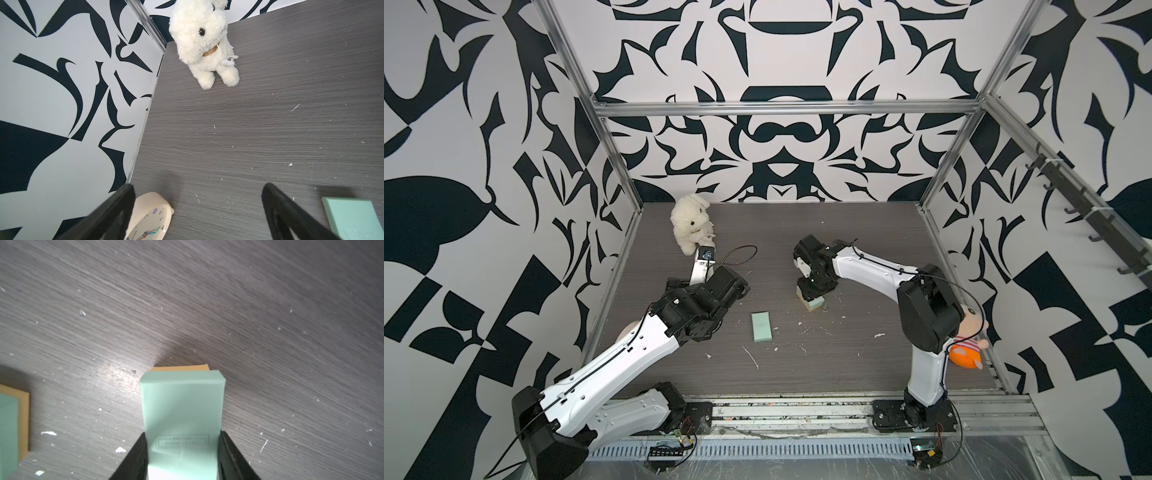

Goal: Take the rings out of the lift-off lid box
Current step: Close the lid on the jewelry box.

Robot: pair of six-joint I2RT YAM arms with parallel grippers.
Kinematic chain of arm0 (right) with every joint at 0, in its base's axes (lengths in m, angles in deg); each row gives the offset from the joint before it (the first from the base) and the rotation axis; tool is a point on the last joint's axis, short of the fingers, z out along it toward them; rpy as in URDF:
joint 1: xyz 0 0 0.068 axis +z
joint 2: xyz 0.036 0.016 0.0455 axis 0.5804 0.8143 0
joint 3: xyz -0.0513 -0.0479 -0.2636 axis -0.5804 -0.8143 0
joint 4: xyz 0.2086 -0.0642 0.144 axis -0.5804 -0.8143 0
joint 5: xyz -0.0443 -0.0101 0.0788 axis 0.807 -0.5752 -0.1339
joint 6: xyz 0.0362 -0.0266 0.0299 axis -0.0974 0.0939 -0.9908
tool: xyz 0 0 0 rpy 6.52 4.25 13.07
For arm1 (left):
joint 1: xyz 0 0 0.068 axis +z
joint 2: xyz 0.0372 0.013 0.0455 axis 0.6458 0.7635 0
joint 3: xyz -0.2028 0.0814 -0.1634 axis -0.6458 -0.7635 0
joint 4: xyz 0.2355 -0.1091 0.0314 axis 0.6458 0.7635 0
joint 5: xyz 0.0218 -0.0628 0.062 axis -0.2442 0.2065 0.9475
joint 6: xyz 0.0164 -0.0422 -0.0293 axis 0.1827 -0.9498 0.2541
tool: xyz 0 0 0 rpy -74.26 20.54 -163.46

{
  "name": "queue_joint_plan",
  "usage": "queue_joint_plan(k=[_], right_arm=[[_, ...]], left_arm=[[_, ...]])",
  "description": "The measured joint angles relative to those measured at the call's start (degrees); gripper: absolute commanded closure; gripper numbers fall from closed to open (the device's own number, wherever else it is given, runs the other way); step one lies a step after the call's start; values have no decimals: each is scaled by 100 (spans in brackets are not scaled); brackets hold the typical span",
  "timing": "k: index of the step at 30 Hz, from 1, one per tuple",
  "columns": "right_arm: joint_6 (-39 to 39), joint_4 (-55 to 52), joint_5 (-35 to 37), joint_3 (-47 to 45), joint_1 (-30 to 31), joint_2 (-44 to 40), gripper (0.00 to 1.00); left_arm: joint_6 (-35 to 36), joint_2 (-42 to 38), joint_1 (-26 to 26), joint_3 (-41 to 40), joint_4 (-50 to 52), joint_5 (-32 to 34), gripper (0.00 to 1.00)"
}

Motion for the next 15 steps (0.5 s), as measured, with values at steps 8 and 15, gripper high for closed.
queue_joint_plan(k=[8, 15], right_arm=[[52, -9, 11, 0, 0, 2, 55], [52, -13, 15, 0, 26, 2, 55]], left_arm=[[2, -48, 0, -2, -4, 15, 1], [2, -61, 0, -2, -7, 17, 0]])
